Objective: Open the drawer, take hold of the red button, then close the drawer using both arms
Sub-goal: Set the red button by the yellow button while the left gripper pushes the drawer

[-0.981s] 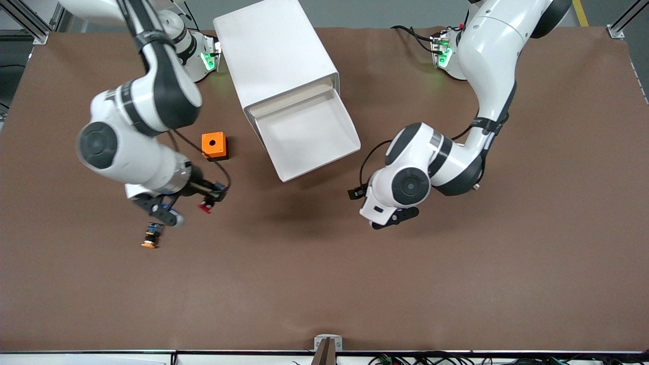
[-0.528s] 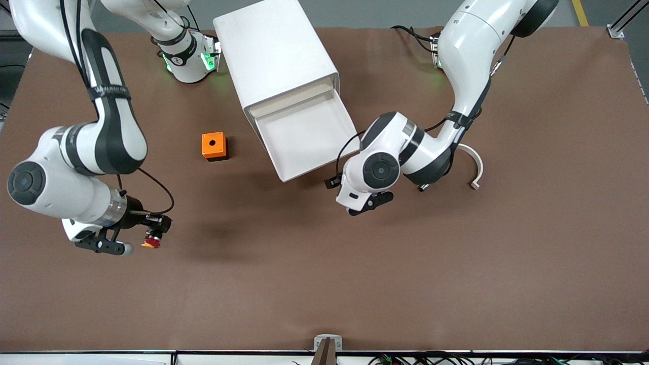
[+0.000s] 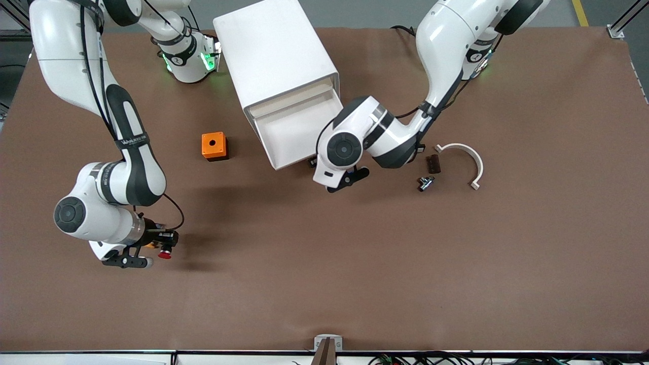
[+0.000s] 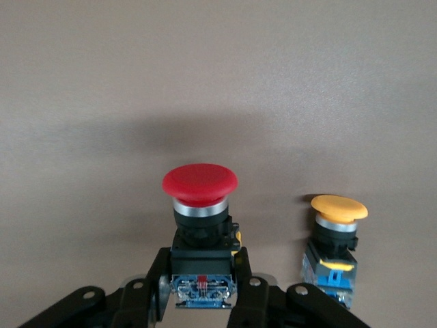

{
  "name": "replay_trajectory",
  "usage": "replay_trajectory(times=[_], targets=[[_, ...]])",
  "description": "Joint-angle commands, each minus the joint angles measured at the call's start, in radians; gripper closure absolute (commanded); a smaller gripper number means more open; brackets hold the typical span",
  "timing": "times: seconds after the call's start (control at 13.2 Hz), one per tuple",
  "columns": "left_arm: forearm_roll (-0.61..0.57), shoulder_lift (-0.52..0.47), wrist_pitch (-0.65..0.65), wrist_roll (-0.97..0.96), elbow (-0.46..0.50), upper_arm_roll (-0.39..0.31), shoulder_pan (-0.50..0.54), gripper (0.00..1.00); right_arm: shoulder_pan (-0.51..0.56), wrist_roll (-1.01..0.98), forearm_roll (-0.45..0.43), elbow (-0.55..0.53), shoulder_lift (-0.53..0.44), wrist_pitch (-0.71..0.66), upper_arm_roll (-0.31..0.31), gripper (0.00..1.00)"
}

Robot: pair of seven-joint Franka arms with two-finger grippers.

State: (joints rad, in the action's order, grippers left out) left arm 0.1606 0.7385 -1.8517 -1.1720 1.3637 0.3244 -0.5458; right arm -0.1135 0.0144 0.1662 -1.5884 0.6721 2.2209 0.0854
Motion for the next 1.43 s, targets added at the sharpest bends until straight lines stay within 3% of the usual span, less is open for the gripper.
replay_trajectory(times=[0.0,0.23,0.38,0.45,0.53,0.6,0.68,0.91,1.06,1.21,1.36], targets=[[0.014,-0.013,-0.006,-0.009,0.031,0.056,-0.002,0.01,0.029,-0.027,-0.011,0.013,0.021,0.002,-0.019,0.96],[0.014,-0.011,-0.006,-0.015,0.044,0.085,-0.032,0.01,0.029,-0.027,-0.011,-0.005,0.035,0.002,-0.019,0.92],[0.017,-0.011,-0.003,-0.017,0.052,0.091,-0.048,0.01,0.029,-0.027,-0.010,-0.007,0.052,0.000,-0.019,0.83],[0.029,-0.008,-0.003,-0.015,0.055,0.105,-0.048,0.00,0.029,-0.025,-0.010,-0.007,0.052,0.000,-0.019,0.72],[0.039,-0.005,-0.004,-0.015,0.058,0.108,-0.049,0.00,0.029,-0.025,-0.010,-0.005,0.053,0.000,-0.019,0.53],[0.046,-0.002,-0.007,-0.015,0.058,0.110,-0.060,0.00,0.029,-0.025,-0.010,-0.005,0.054,0.000,-0.019,0.33],[0.051,0.005,-0.015,-0.015,0.058,0.108,-0.080,0.00,0.031,-0.024,-0.008,-0.002,0.052,0.002,-0.019,0.04],[0.048,0.006,-0.029,-0.015,0.057,0.107,-0.083,0.00,0.037,-0.025,-0.013,0.025,0.029,-0.018,-0.015,0.00],[0.042,0.002,-0.029,-0.017,0.054,0.098,-0.071,0.00,0.038,-0.017,-0.014,0.108,0.026,-0.111,-0.001,0.00],[0.034,-0.004,-0.018,-0.014,0.052,0.056,-0.042,0.00,0.041,-0.027,-0.014,0.188,0.018,-0.190,0.034,0.00],[0.005,-0.046,0.005,-0.012,0.049,0.007,0.018,0.00,0.043,-0.054,-0.014,0.197,-0.046,-0.222,0.068,0.00]])
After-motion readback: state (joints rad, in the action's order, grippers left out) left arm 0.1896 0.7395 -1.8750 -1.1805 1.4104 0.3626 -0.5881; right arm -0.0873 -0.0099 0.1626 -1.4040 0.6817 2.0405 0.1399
